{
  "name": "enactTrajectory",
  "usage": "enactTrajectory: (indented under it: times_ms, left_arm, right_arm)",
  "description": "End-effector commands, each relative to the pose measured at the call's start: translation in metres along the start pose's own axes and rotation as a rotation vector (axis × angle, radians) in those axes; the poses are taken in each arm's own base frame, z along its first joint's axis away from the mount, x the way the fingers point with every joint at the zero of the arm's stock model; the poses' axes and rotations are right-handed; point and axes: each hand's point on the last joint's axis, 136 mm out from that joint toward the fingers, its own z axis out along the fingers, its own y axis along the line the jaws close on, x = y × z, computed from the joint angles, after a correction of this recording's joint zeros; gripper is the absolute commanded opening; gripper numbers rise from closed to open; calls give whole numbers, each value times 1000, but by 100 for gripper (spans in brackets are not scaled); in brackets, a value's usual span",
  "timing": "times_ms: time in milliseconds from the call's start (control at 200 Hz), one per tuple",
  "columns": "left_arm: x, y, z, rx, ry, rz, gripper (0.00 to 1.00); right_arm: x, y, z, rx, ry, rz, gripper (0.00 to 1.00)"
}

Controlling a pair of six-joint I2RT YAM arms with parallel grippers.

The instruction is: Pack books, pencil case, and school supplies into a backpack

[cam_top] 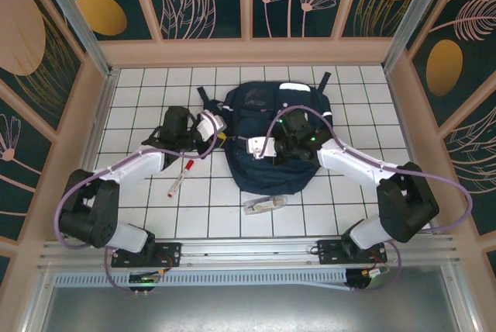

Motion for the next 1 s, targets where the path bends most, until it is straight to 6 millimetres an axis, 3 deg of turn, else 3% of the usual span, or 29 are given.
enactTrajectory:
  times_ms: [0,80,95,135,170,195,330,385,425,440,480,591,706,841,921,961,996]
  left_arm:
    - [-2,45,10,-104,33,38,0]
    - [5,50,24,-82,61,0,0]
    - [-3,55,26,-87,47,4,0]
    - [-2,59,31,-89,51,-14,0]
    - [-6,62,31,-98,43,-23,0]
    - [6,63,39,-89,66,-46,0]
    - [11,60,40,-85,74,-94,0]
    - [13,53,36,-70,77,-105,6]
    - [-2,49,22,-73,41,-83,10]
    - [2,44,19,-65,45,-87,12]
    - [-1,35,10,-51,27,-64,16]
    - [-14,7,-19,-7,-35,24,39]
    - [-21,-18,-41,29,-79,105,49]
    - [-25,-35,-51,33,-123,180,56]
    - [-21,-27,-52,-12,-86,130,58]
    - [-14,-6,-54,-124,-30,19,59]
    - [-6,24,-60,-294,22,-112,59]
  right_arm:
    - [-9,23,-10,-98,-49,-138,0]
    - [-18,20,-10,-95,-91,-118,0]
    - [-21,18,-11,-91,-102,-110,0]
    - [-26,13,-12,-82,-126,-93,0]
    - [-31,6,-13,-61,-143,-70,0]
    - [-34,1,-15,-46,-158,-45,0]
    - [-43,-37,-28,7,-261,173,0]
    - [-41,-48,-31,38,-273,242,0]
    - [-42,-51,-30,37,-283,284,2]
    - [-43,-52,-29,35,-286,300,3]
    - [-29,-60,-31,44,-271,367,6]
    - [-14,-60,-22,16,-229,453,7]
    - [-7,-63,-16,33,-211,506,5]
    - [-16,-69,-23,88,-261,512,7]
    - [-17,-68,-24,76,-254,516,9]
    - [-15,-66,-23,67,-238,514,10]
    - [-14,-66,-23,69,-222,510,13]
